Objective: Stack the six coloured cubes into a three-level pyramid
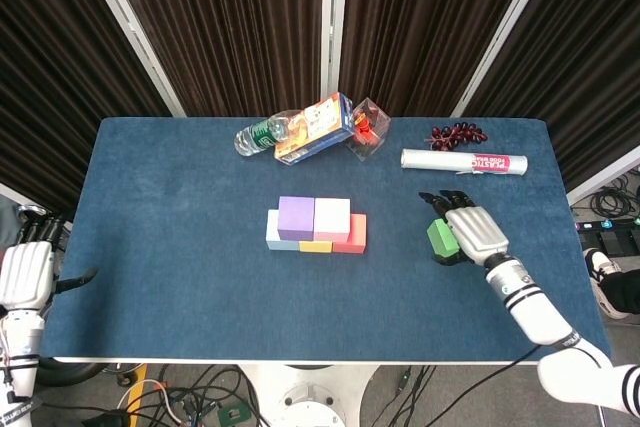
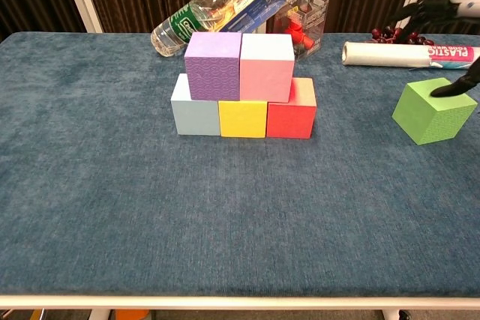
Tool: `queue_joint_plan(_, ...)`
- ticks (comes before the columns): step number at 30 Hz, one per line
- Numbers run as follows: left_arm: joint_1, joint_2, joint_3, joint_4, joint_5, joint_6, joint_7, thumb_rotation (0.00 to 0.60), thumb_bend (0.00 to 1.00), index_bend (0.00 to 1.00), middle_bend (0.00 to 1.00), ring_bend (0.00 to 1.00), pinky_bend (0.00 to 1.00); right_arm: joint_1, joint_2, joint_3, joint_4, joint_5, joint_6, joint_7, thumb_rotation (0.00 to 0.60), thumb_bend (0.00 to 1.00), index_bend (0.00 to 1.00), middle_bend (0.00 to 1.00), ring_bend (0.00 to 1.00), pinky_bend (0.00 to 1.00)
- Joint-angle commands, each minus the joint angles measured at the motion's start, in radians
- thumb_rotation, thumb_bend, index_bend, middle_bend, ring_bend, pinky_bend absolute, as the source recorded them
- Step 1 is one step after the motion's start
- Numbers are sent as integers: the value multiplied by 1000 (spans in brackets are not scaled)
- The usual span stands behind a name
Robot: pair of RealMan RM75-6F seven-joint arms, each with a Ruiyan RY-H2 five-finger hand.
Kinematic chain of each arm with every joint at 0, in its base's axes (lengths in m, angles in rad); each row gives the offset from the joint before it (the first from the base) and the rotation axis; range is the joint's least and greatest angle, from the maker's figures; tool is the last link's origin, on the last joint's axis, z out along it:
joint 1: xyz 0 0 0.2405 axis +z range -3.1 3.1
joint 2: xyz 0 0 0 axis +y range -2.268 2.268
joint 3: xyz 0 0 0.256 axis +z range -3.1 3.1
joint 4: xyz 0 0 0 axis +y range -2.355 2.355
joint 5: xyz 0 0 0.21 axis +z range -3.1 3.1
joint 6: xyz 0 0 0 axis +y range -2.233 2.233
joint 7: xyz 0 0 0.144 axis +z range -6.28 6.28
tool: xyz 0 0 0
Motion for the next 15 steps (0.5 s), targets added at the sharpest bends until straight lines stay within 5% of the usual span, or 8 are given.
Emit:
queue_joint_plan(1, 3, -1, 2, -1, 2, 4, -1, 600, 89, 150, 160, 127, 123, 24, -23, 17, 13, 26, -73, 56, 600, 148, 0, 194, 0, 0)
queue_joint_plan(5, 6, -2, 4, -2, 4, 9, 1, 600, 89, 150, 160, 127, 122, 53, -47, 24, 44, 32, -160, 103, 600, 385, 0, 208, 0, 0)
queue_joint_plan(15, 9, -3, 2, 4, 0, 11, -6, 600, 89, 150, 160, 127, 123, 82, -153, 47, 127, 29, -238, 196, 600, 398, 0, 192, 0, 0)
